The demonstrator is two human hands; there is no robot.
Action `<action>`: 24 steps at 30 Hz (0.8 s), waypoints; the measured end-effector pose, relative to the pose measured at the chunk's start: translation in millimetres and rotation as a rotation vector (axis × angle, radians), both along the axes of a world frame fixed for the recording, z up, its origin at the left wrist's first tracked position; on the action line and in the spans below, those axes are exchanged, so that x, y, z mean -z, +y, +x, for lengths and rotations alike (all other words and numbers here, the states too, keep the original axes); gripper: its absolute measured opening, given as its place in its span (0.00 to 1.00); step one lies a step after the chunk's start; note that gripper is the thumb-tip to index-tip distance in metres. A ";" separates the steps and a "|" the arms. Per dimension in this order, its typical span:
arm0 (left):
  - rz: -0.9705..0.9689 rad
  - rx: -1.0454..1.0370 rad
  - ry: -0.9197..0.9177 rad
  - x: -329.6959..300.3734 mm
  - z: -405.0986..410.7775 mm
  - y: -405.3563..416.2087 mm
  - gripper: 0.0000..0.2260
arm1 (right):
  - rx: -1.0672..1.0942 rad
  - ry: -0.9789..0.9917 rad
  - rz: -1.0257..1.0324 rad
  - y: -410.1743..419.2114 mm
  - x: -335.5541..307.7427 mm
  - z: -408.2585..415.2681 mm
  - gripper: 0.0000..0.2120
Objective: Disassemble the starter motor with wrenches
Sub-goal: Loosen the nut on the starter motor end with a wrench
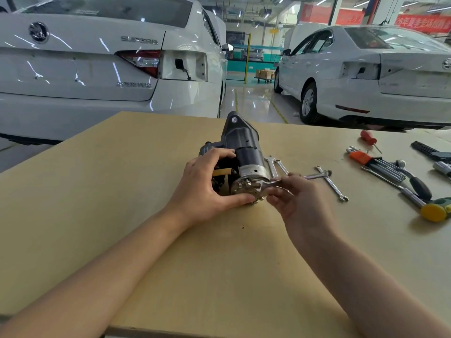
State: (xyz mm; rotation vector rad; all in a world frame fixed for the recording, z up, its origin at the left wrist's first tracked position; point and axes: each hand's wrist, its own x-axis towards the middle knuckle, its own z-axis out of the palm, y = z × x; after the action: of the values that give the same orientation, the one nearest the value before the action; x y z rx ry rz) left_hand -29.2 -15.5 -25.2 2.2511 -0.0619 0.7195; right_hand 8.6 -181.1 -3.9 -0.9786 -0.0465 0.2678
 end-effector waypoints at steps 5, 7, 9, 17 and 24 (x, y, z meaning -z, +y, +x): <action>0.005 -0.010 -0.022 1.1 2.7 0.0 0.35 | -0.010 0.029 0.058 5.1 3.8 -2.7 0.08; 0.008 -0.017 -0.033 1.7 3.8 0.0 0.34 | -0.016 0.043 0.081 5.7 3.2 -4.7 0.09; 0.007 -0.014 -0.044 2.0 5.0 0.3 0.33 | -0.021 0.074 0.094 5.7 2.0 -5.9 0.10; 0.018 0.011 -0.079 3.7 7.5 0.7 0.29 | -0.032 0.109 0.096 3.0 4.5 -3.5 0.06; -0.037 0.035 -0.039 3.9 8.7 1.0 0.29 | 0.234 -1.076 -0.654 18.5 8.3 -15.9 0.11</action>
State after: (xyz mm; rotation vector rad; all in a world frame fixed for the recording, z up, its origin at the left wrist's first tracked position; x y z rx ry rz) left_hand -20.5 -14.5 -29.1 2.1956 -0.1059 0.7395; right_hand -7.3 -162.6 -12.1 -1.6714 -0.8629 -0.5208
